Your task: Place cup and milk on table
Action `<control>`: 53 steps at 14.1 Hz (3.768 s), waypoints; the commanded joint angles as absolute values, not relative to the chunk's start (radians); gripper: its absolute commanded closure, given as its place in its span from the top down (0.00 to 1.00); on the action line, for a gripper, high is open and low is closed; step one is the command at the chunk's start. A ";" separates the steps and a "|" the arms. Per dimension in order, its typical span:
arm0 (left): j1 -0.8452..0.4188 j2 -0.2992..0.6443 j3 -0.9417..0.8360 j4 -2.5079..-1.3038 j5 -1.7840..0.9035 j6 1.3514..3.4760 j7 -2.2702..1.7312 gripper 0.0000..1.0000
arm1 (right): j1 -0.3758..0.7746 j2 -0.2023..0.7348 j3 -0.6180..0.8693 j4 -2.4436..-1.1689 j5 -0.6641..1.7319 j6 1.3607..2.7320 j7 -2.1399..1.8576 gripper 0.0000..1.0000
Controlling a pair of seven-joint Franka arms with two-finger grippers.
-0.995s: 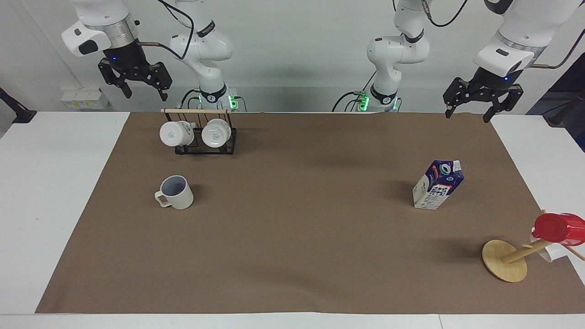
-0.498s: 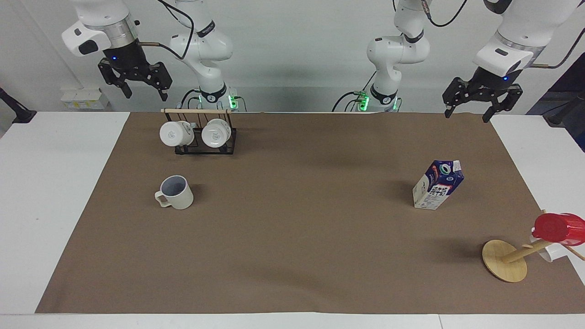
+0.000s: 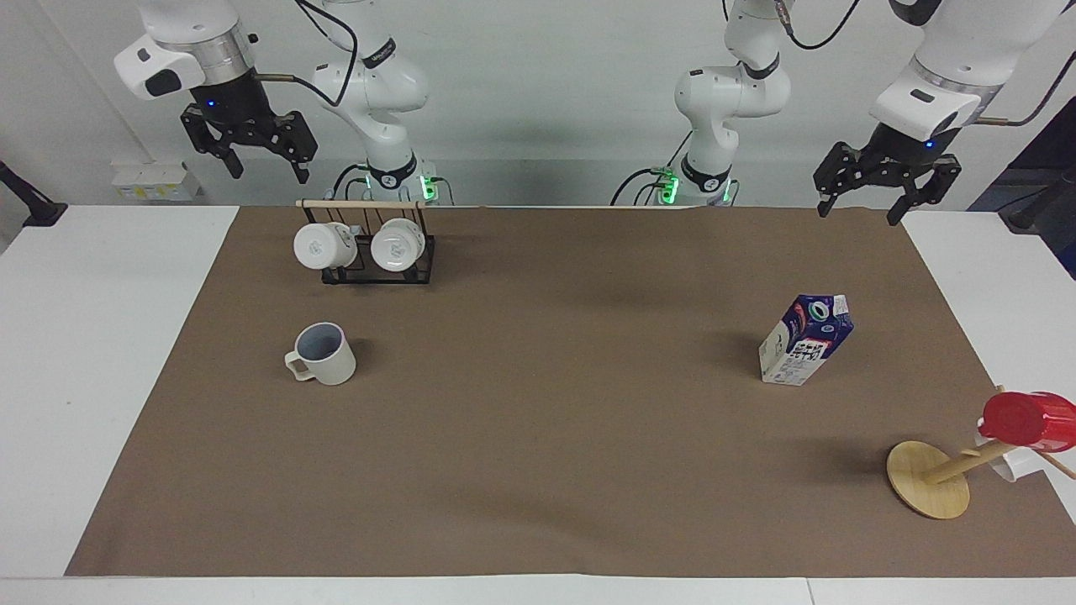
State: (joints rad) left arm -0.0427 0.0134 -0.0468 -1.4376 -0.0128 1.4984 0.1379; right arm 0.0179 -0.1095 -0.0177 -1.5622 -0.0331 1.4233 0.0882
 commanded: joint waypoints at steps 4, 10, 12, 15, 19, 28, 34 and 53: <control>-0.054 0.005 -0.041 -1.439 -0.005 1.493 0.123 1.00 | -0.011 -0.141 -0.015 -1.667 -0.021 1.526 0.153 1.00; -0.052 0.005 -0.041 -1.439 -0.005 1.493 0.123 1.00 | 0.005 -0.120 -0.014 -1.842 -0.020 1.733 0.146 1.00; -0.052 0.005 -0.041 -1.439 -0.005 1.494 0.123 1.00 | 0.009 -0.074 -0.012 -1.867 -0.020 1.775 0.141 1.00; -0.052 0.005 -0.041 -1.439 -0.005 1.494 0.123 1.00 | 0.026 0.000 -0.011 -1.913 -0.020 1.902 0.140 1.00; -0.052 0.005 -0.041 -1.439 -0.005 1.494 0.123 1.00 | 0.031 0.044 -0.011 -2.032 -0.021 2.106 0.140 1.00; -0.052 0.005 -0.041 -1.439 -0.005 1.493 0.124 1.00 | 0.029 0.132 -0.012 -2.143 -0.023 2.321 0.129 1.00; -0.052 0.005 -0.041 -1.440 -0.005 1.493 0.126 1.00 | 0.028 0.133 -0.011 -2.148 -0.023 2.319 0.129 0.40; -0.054 -0.003 -0.041 -1.450 -0.005 1.497 0.126 1.00 | 0.155 0.132 0.009 -1.934 -0.026 2.005 -0.224 0.00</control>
State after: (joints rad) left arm -0.0432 0.0133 -0.0468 -1.4376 -0.0128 1.4984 0.1365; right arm 0.1484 0.1374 0.0032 -1.9647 -0.0319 2.0286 -0.1743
